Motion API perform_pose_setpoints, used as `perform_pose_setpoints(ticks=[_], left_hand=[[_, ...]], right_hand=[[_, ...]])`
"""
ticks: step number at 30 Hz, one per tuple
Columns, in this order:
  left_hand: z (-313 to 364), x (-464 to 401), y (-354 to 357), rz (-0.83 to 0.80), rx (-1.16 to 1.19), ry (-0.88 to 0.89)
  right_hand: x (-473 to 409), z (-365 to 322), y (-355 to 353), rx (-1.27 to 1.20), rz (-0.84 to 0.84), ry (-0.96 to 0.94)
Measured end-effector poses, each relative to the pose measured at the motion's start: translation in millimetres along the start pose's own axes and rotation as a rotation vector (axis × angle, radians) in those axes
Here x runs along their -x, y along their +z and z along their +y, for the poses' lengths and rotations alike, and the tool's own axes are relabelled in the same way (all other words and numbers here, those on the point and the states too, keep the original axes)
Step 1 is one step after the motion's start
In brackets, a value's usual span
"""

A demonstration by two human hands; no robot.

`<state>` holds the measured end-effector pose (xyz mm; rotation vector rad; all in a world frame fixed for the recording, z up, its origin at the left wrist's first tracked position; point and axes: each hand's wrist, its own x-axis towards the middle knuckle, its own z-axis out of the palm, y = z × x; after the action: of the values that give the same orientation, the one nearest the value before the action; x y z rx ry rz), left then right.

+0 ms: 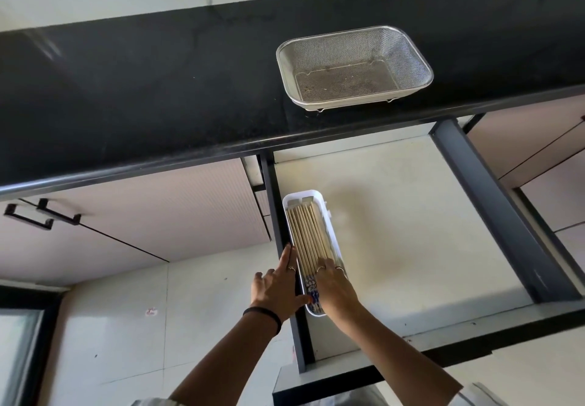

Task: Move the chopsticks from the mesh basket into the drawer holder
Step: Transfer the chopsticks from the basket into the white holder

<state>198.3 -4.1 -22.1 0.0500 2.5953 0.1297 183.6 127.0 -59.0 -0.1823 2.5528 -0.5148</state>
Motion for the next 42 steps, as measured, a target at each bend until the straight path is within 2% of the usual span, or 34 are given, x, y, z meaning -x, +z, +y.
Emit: perform_pose_setpoints(ticks=[5,9,14,18,24,28,34,42], left_hand=[[-0.7,0.2,-0.2,0.001,-0.001,0.004],[-1.8,-0.4,1.4,0.000,-0.003,0.004],[-3.3,-0.3,2.6,-0.007,-0.020,0.007],[-3.6,-0.9,2.1,-0.016,-0.007,0.013],[-3.9,-0.9,-0.3,-0.036,-0.005,0.019],[-3.0,-0.7,-0.7,-0.040,0.002,0.011],[-2.6,0.0,-1.2,-0.043,0.021,0.003],[-2.2,-0.1,-2.2,-0.048,0.000,-0.001]], right_hand=[[2.1,0.7,3.2,-0.001,-0.005,0.083],[5.4,-1.2,12.3,-0.044,0.092,0.099],[5.5,-13.9,14.1,-0.228,0.014,0.192],[2.3,-9.2,3.8,-0.326,0.080,0.165],[4.0,-1.1,-0.1,-0.171,-0.023,0.000],[0.7,0.1,2.5,0.065,-0.072,-0.155],[-6.9,6.3,2.3,0.164,-0.155,-0.101],[-5.6,2.7,9.0,0.146,-0.061,0.014]])
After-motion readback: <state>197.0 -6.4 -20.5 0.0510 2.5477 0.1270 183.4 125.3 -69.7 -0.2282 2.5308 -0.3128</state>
